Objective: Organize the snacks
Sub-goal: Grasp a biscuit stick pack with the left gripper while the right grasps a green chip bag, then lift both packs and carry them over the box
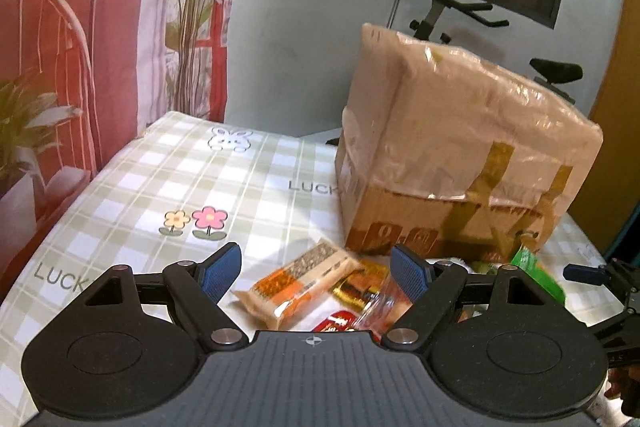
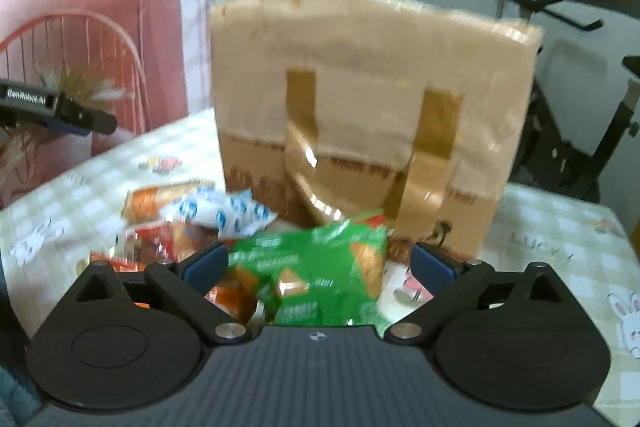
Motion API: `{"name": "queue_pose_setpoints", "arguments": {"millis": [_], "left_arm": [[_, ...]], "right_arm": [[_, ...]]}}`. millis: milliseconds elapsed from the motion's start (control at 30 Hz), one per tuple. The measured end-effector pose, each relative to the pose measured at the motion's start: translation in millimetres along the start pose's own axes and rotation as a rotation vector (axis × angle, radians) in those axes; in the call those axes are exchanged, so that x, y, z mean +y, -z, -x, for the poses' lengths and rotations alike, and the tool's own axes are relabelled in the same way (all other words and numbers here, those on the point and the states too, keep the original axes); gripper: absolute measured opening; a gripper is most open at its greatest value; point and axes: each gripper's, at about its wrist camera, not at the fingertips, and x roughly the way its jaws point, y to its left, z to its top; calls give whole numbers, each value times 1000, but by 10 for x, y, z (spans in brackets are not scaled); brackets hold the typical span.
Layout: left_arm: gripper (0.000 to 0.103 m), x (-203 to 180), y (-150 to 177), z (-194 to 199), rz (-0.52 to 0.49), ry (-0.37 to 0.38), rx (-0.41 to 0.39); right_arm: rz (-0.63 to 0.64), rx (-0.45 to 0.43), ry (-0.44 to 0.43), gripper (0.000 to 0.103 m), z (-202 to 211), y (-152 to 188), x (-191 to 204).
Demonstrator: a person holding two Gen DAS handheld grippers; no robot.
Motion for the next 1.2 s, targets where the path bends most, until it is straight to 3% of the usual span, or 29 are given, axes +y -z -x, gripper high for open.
{"name": "queue_pose_setpoints", "arguments": {"millis": [133, 333, 433, 667, 867, 967, 1033, 1100, 1200], "left_arm": [[83, 0, 76, -45, 8, -5, 24], [83, 14, 162, -195, -32, -11, 58], [83, 52, 115, -358, -76, -15, 76], [77, 124, -26, -934, -147, 6, 150], [77, 63, 24, -1172, -184, 99, 207], [77, -65, 125, -1217, -263, 71, 238], [71, -106, 181, -1201, -296, 36, 226], [53, -77, 200, -1140, -279, 18, 209], [46, 42, 177, -1044, -217, 49, 213]], "right_arm": [[42, 47, 16, 96, -149, 68, 38], [-6, 52, 14, 73, -149, 162, -33], [-45, 42, 8, 69, -95, 171, -88], [-87, 43, 31, 68, 11, 133, -146], [-97, 63, 32, 68, 51, 147, -162], [-114, 74, 34, 68, 77, 175, -188], [-121, 80, 34, 68, 88, 196, -198], [-120, 82, 36, 68, 93, 205, -198], [-119, 82, 38, 68, 102, 202, -200]]}}
